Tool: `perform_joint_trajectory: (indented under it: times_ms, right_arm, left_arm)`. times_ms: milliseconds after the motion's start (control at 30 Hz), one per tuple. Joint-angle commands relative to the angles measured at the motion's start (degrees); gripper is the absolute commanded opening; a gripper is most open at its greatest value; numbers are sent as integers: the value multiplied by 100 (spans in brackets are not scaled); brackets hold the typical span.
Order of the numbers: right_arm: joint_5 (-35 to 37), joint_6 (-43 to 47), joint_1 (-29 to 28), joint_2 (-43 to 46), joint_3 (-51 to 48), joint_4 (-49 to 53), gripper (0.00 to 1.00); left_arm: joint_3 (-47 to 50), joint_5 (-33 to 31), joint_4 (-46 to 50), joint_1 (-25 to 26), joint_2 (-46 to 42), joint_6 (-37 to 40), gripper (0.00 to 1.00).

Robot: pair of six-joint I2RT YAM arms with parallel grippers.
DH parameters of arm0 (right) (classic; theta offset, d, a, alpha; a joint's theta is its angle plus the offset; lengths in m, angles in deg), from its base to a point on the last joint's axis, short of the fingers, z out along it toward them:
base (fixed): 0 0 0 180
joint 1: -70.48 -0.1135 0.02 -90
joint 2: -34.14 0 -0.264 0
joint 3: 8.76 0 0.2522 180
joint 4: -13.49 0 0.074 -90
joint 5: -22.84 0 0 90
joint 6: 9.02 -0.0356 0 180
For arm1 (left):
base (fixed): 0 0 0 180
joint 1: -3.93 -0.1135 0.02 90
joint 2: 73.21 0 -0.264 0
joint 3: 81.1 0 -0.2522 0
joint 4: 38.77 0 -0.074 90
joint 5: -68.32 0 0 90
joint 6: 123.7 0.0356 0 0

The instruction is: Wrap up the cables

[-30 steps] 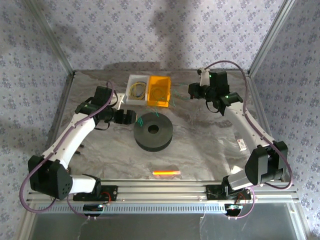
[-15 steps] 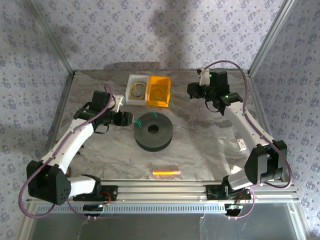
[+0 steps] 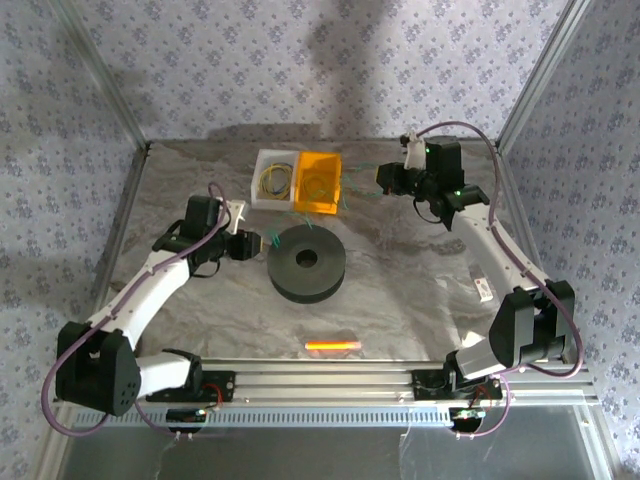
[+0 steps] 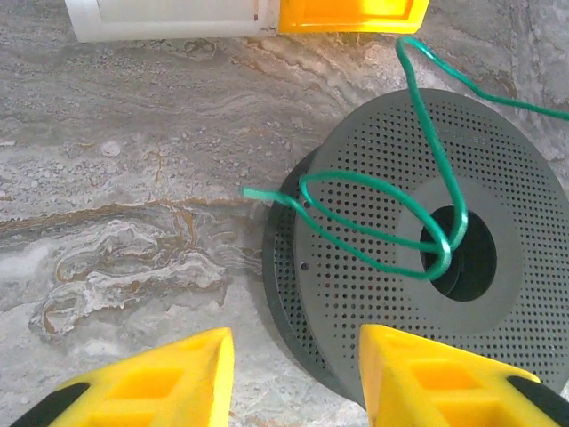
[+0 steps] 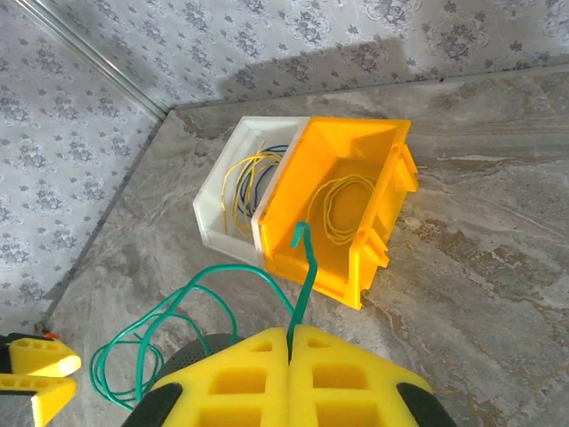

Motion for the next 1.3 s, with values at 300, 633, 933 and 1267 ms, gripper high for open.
perform_joint_trajectory:
  times_ms: [300, 633, 933, 1267]
  right_arm:
    - [-327, -255, 56, 3, -42, -239, 0]
    - [-447, -324, 62, -32, -52, -367, 0]
    - [-562, -400, 62, -36, -60, -453, 0]
    - [-580, -440, 27, -73, -69, -506, 0]
  left_arm:
    - [-101, 89, -931, -137, 802, -17, 34]
    - [259, 502, -1567, -287, 682, -254, 33]
    - [591, 1203, -2358, -578, 625, -540, 30]
    - [700, 1804, -2668, -739, 554, -665, 22]
